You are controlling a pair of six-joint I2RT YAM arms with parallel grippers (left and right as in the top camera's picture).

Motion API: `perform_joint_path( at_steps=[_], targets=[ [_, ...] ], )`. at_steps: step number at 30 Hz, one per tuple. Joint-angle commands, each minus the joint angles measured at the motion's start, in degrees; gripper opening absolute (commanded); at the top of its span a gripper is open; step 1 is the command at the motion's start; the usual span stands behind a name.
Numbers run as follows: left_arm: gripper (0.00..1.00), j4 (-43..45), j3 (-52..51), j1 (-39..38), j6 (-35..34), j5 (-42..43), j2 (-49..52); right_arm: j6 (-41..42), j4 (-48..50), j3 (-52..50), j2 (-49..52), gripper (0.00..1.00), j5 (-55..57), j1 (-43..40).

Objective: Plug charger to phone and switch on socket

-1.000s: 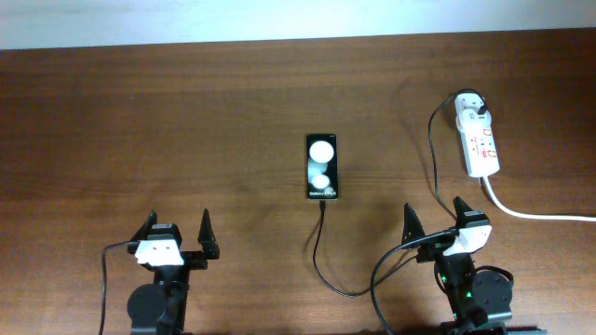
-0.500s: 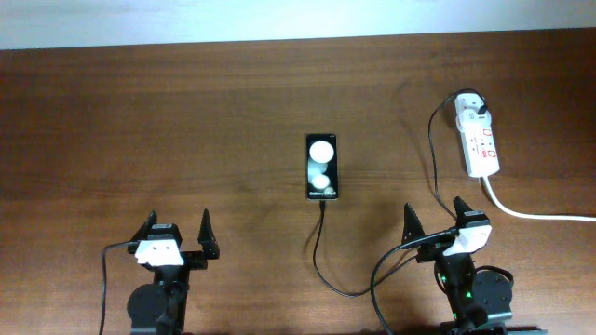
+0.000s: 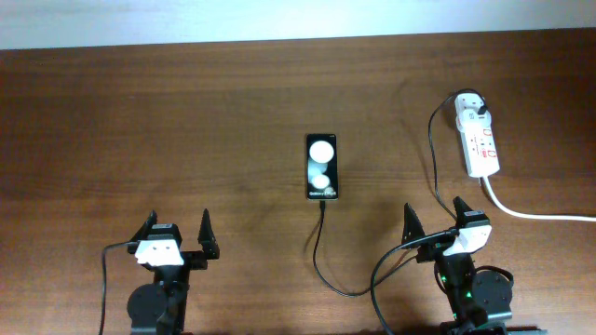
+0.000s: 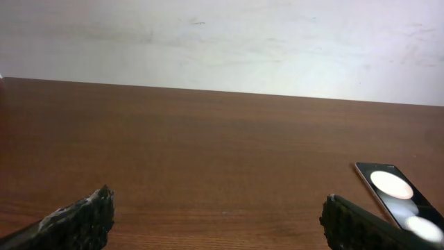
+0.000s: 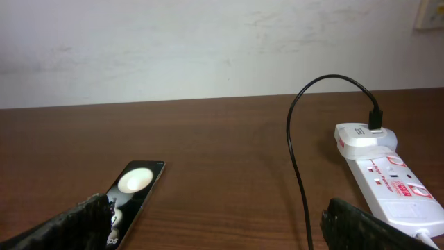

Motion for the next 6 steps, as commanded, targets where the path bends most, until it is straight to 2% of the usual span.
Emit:
perform_joint_path(
  at_steps=[1,6],
  targets=[
    [0.99,-0.17,-0.22,0.02,0.92,-0.22,-0.22,-0.46,0.09,-0.55,-0.59,0.99,0.92,0.28],
    [0.99,-0.17,-0.22,0.02,0.92,-0.22,-0.22,-0.46,0.09,-0.55,-0.59,0.99,0.92,0.28]
  ],
)
